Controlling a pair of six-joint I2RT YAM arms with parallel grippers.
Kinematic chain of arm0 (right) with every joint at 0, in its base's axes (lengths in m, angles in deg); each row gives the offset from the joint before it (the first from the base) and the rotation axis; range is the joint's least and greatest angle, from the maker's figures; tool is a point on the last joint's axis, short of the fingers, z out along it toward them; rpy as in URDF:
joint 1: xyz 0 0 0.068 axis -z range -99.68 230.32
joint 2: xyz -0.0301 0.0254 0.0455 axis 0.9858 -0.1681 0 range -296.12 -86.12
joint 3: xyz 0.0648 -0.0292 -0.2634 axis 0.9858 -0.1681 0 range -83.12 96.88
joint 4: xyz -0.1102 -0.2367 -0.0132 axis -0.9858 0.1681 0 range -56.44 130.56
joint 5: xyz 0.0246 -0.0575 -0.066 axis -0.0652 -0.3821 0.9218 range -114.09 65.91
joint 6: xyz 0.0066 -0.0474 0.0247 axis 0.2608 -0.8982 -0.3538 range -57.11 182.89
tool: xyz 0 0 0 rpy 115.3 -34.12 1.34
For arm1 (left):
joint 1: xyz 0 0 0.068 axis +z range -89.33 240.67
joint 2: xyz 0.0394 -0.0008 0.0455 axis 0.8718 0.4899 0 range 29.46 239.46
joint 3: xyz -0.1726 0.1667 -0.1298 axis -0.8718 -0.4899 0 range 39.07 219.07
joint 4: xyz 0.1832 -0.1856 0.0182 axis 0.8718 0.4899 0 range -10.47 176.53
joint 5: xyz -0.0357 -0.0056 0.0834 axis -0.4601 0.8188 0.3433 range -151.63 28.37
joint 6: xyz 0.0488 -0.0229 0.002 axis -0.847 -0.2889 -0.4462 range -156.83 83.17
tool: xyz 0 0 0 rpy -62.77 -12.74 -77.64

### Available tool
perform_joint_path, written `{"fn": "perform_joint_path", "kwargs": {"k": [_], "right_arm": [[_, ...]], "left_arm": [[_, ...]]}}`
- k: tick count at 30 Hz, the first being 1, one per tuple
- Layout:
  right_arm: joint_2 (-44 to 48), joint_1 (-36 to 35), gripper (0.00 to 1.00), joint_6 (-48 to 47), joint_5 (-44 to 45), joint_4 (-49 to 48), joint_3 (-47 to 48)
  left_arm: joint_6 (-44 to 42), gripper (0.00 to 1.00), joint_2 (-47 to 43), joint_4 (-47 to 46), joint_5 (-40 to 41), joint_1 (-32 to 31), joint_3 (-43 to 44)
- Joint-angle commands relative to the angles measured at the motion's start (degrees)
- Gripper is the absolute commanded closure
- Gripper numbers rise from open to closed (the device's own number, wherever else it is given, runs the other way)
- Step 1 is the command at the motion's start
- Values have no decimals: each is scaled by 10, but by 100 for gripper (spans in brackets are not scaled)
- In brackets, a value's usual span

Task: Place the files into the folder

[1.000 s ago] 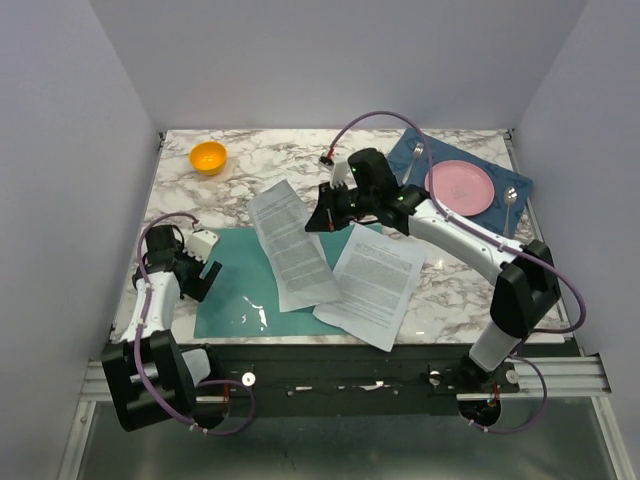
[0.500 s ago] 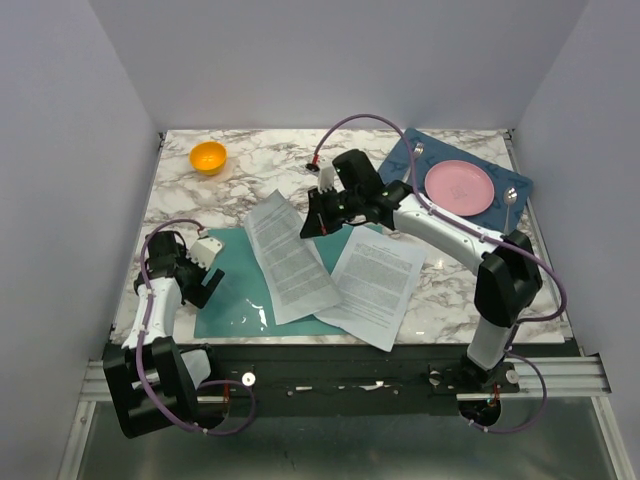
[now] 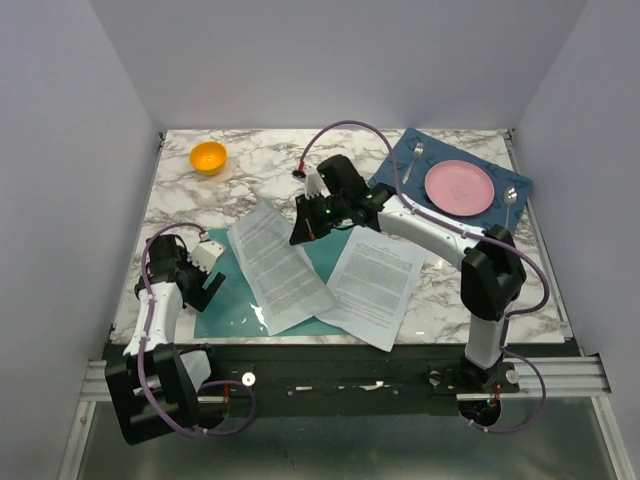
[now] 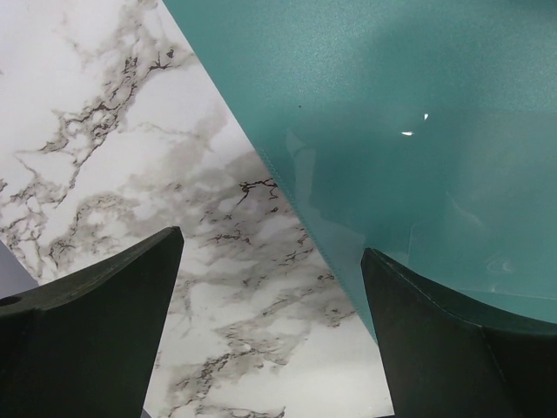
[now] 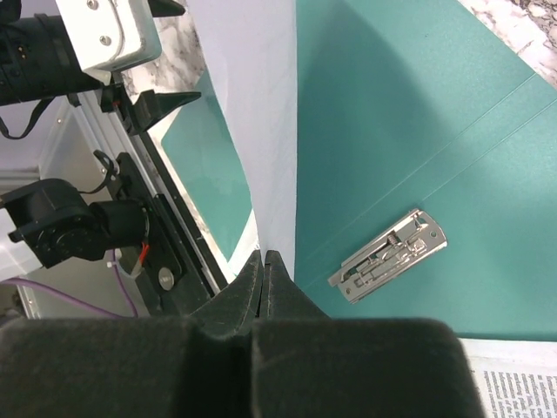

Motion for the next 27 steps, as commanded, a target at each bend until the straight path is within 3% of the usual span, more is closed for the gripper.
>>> {"fn": "perform_joint_path", "kwargs": {"k": [1,15,27], "right_arm": [[-22,-5,100,16,11,-20,27],[-72,-5,100,107,80,-114,35],[-73,-12,99,182,82,-221,-46]], "left_arm": [[-7,1,-12,7,-10,4,-5],[-14,1,-29,16,3,4,-8],[-15,1,-35,21,4,4,-4]]}}
